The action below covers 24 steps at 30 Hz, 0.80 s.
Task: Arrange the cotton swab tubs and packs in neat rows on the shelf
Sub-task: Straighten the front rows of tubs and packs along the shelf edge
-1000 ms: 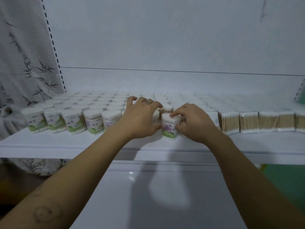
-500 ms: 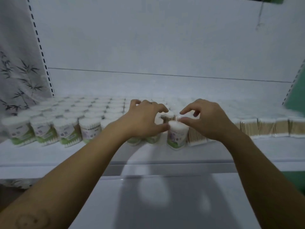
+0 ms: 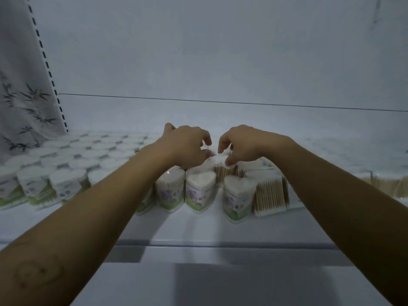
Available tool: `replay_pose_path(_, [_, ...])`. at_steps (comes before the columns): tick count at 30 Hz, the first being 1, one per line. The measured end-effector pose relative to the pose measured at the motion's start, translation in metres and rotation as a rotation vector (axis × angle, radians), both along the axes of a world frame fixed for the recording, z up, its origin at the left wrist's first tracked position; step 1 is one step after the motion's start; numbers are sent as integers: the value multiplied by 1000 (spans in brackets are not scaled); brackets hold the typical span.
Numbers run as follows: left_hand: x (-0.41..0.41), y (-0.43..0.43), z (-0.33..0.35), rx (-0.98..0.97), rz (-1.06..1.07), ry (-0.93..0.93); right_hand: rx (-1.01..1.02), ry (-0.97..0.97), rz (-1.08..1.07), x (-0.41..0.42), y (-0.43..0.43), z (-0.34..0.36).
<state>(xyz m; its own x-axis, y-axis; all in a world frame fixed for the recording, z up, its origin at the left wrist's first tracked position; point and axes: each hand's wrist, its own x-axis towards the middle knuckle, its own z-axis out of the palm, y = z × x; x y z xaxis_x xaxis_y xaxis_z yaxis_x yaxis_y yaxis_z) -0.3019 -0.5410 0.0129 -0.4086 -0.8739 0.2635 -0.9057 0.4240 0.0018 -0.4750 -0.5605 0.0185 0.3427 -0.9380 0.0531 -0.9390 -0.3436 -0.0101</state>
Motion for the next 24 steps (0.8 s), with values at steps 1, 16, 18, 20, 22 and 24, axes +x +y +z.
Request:
replay_pose_path(1, [-5, -3, -2, 12, 14, -3, 12, 43, 26, 1, -7, 0])
replay_pose_path(16, [-20, -6, -2, 48, 216, 65, 14, 82, 316, -3, -43, 7])
replay_pose_path(18, [-17, -3, 6, 40, 197, 164, 50, 32, 319, -3, -44, 23])
replay_pose_path(20, [-17, 0, 10, 38, 154, 289, 114, -32, 312, -7, -45, 37])
replay_pose_path(22, [-19, 2, 11, 21, 128, 365, 168, -110, 285, -12, -48, 49])
replay_pose_path(24, [-23, 4, 13, 29, 107, 421, 187, -164, 237, -14, -50, 57])
